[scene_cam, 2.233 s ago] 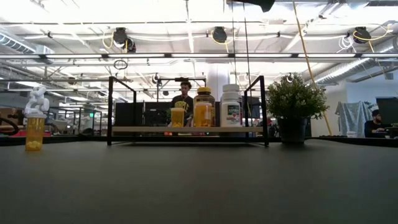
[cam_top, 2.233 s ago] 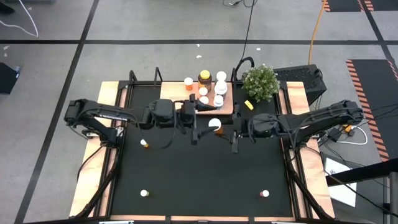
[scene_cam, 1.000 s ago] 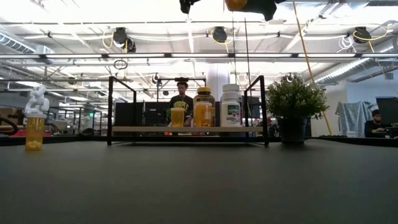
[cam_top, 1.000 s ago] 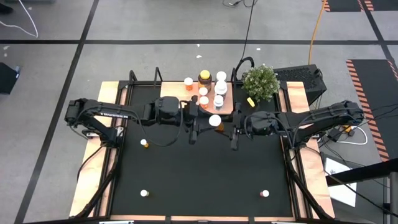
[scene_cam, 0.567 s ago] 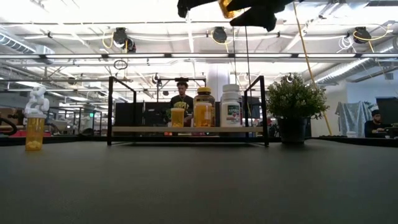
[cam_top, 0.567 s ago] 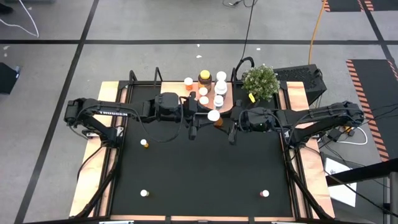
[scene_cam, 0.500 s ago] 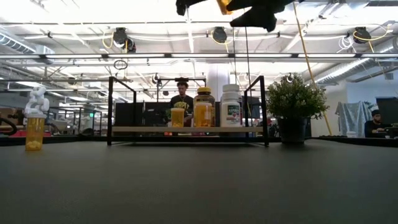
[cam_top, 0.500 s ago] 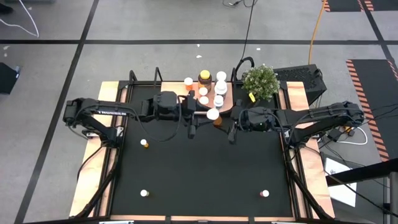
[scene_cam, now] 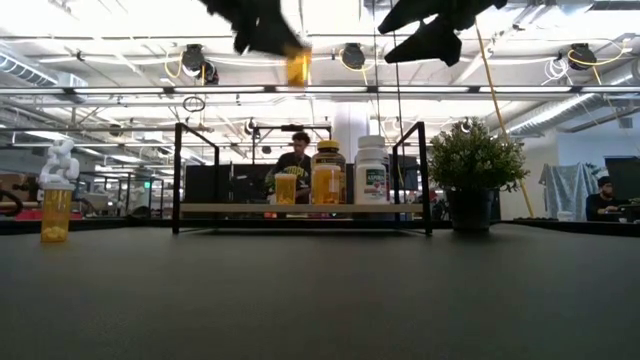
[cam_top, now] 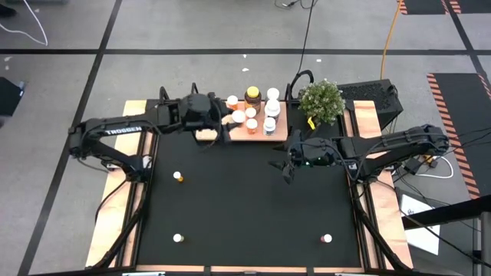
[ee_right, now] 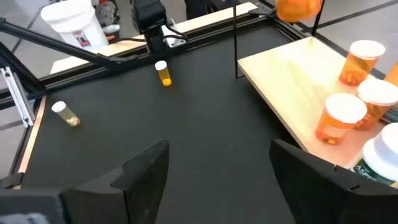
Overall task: Pick and place medicine bottles onto shelf by color
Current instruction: Put the orange pill bottle on the shelf aligned with the other orange pill bottles, then put the pink pill bottle on the shelf aligned with the other pink pill bottles
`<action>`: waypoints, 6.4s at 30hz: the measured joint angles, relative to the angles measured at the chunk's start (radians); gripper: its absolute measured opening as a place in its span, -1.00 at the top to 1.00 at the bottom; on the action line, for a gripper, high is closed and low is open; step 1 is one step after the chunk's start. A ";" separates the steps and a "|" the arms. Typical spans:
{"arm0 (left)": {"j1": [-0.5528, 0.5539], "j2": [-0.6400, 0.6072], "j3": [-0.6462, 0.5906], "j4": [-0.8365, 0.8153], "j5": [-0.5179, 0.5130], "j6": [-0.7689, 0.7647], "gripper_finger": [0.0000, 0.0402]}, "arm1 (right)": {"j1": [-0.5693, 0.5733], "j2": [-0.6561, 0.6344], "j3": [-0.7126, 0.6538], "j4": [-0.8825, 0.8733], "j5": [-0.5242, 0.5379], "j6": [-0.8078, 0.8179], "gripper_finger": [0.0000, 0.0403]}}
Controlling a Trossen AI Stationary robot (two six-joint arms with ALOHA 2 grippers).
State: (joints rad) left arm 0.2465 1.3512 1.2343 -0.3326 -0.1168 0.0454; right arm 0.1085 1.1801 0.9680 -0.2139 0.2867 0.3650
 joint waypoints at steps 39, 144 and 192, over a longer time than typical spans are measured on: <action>0.309 0.365 -0.070 0.159 0.092 0.030 -0.05 | 0.018 -0.153 -0.010 -0.236 0.160 0.035 -0.34; -0.616 0.273 -0.103 0.822 -0.141 -0.243 -0.32 | 0.573 0.099 0.282 -0.969 -0.261 0.173 0.86; -0.593 0.387 0.368 0.164 -0.219 -0.133 -0.33 | 1.044 0.168 -0.496 0.272 -0.055 0.197 0.15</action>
State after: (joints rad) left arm -0.3461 1.7378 1.6023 -0.1682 -0.3353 -0.0878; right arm 1.1522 1.3477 0.4719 0.0580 0.2320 0.5618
